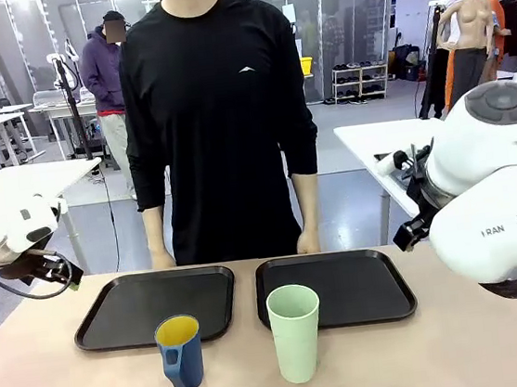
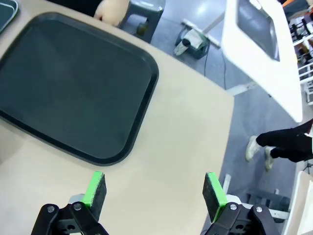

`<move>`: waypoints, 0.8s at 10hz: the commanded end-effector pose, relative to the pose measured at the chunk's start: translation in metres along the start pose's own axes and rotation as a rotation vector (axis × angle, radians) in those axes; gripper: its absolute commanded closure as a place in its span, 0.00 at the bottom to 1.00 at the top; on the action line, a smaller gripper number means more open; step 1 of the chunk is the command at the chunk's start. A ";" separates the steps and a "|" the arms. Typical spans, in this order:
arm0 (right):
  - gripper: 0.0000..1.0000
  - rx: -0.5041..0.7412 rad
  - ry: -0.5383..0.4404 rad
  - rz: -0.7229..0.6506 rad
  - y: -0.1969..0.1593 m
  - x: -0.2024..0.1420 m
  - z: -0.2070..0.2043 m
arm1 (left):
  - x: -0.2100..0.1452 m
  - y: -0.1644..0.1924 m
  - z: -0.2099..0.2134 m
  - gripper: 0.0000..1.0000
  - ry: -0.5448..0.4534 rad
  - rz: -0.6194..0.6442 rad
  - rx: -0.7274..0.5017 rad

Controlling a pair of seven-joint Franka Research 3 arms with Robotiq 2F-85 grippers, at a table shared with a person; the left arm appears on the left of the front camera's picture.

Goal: Sort and store the cups by type.
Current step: Pick up the Reusable plastic cup.

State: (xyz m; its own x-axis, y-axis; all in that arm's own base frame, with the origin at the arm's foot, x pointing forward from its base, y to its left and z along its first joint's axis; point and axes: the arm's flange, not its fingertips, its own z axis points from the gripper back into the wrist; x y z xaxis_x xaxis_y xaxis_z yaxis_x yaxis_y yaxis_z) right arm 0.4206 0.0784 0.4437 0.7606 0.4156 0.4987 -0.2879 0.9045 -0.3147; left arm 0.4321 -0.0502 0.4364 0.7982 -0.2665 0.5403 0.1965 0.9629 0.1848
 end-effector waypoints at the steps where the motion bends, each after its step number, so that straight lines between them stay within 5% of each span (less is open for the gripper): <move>1: 0.00 0.049 0.002 0.003 -0.010 0.018 -0.023 | 0.013 0.013 -0.026 0.00 -0.005 0.024 0.018; 8: 0.00 0.058 0.051 -0.051 -0.022 0.024 -0.056 | 0.010 0.018 -0.058 0.00 0.051 0.015 -0.017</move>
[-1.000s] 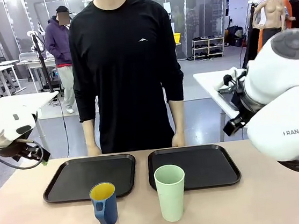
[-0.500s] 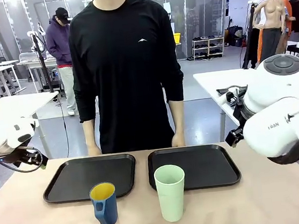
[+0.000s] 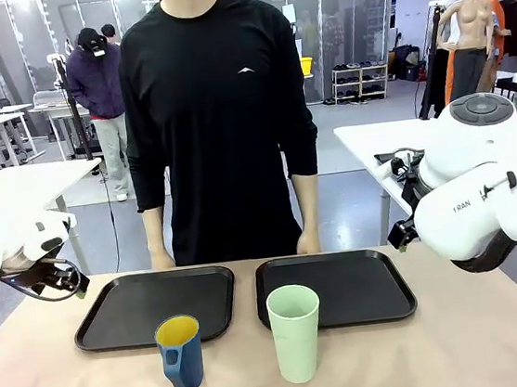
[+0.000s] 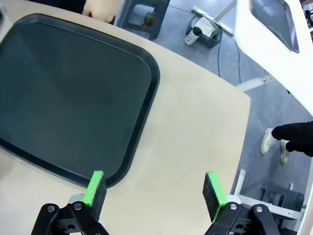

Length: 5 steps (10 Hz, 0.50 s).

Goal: Sort and store the cups by type.
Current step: Pick up the Reusable plastic cup.

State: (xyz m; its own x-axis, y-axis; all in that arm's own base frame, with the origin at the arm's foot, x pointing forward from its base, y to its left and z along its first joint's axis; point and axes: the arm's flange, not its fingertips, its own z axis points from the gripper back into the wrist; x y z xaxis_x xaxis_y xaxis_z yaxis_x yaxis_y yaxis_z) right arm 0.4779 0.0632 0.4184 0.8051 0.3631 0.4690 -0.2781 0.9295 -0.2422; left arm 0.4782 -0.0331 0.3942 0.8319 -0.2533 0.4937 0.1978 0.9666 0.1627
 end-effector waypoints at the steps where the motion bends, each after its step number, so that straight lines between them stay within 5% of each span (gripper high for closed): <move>1: 0.00 0.001 -0.002 0.002 0.000 -0.001 -0.001 | 0.001 0.001 0.003 0.00 -0.007 0.003 0.002; 5: 0.00 0.001 -0.002 0.002 0.000 -0.001 -0.001 | 0.001 0.001 0.003 0.00 -0.007 0.003 0.002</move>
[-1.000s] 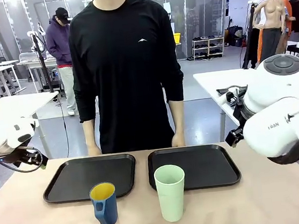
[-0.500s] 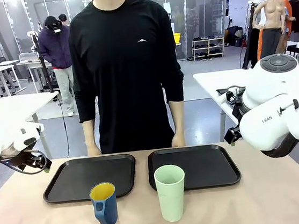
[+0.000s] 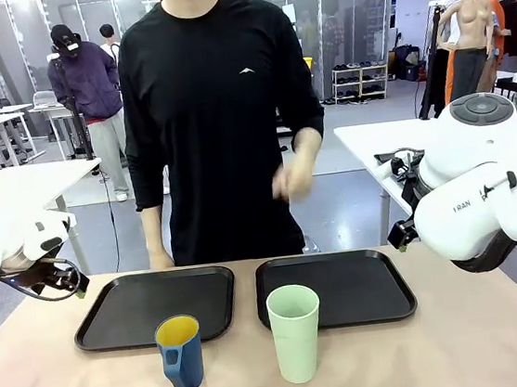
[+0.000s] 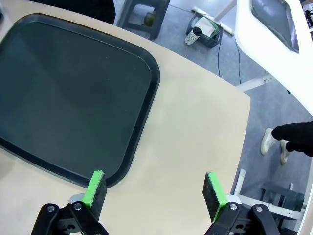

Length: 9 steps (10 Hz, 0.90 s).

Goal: Sort and store the cups by type.
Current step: Pick up the Reusable plastic cup.

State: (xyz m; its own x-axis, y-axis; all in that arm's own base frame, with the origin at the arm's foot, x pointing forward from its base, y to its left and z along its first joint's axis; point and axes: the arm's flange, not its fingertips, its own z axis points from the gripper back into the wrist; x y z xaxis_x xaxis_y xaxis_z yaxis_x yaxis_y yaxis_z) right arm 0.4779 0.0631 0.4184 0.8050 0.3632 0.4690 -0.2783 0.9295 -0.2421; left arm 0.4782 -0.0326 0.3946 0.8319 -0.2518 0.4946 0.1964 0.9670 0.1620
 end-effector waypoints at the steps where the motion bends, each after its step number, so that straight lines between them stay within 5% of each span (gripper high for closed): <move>1: 0.00 0.001 -0.002 0.001 0.001 -0.001 -0.001 | 0.001 0.000 0.003 0.00 -0.006 0.002 0.002; 9: 0.00 0.001 -0.002 0.001 0.001 -0.001 -0.001 | 0.001 0.000 0.003 0.00 -0.006 0.002 0.002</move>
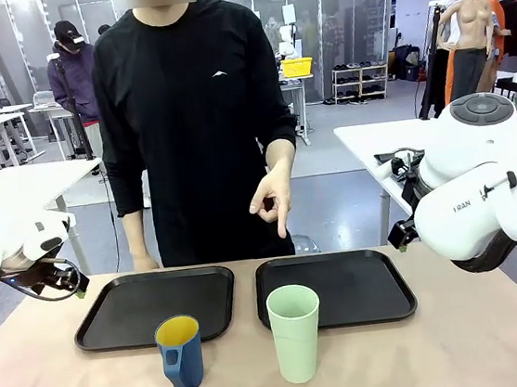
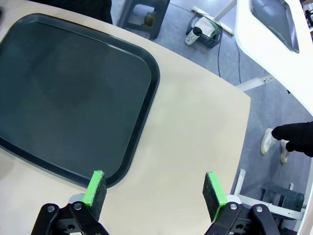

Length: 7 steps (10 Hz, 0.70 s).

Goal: Sort and store the cups by type.
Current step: Pick up the Reusable plastic cup.

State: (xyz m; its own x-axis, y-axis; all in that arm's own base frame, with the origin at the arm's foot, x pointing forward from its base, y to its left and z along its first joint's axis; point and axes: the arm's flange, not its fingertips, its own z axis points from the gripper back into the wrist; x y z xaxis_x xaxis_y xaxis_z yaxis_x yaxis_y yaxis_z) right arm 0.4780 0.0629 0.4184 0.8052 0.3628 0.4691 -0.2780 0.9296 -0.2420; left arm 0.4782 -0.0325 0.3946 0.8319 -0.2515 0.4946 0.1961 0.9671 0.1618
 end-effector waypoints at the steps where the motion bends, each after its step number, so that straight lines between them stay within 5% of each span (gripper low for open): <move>1: 0.00 0.001 -0.002 0.002 0.001 -0.001 -0.001 | 0.001 0.000 0.003 0.00 -0.006 0.001 0.002; 7: 0.00 0.001 -0.002 0.002 0.001 -0.001 -0.001 | 0.001 0.000 0.003 0.00 -0.006 0.001 0.002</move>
State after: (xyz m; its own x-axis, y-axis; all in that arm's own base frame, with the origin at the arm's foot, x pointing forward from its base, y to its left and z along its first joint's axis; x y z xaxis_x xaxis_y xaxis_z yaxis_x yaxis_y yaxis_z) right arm 0.4780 0.0629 0.4184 0.8052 0.3628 0.4691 -0.2779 0.9296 -0.2419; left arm 0.4782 -0.0325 0.3946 0.8319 -0.2515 0.4946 0.1961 0.9671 0.1618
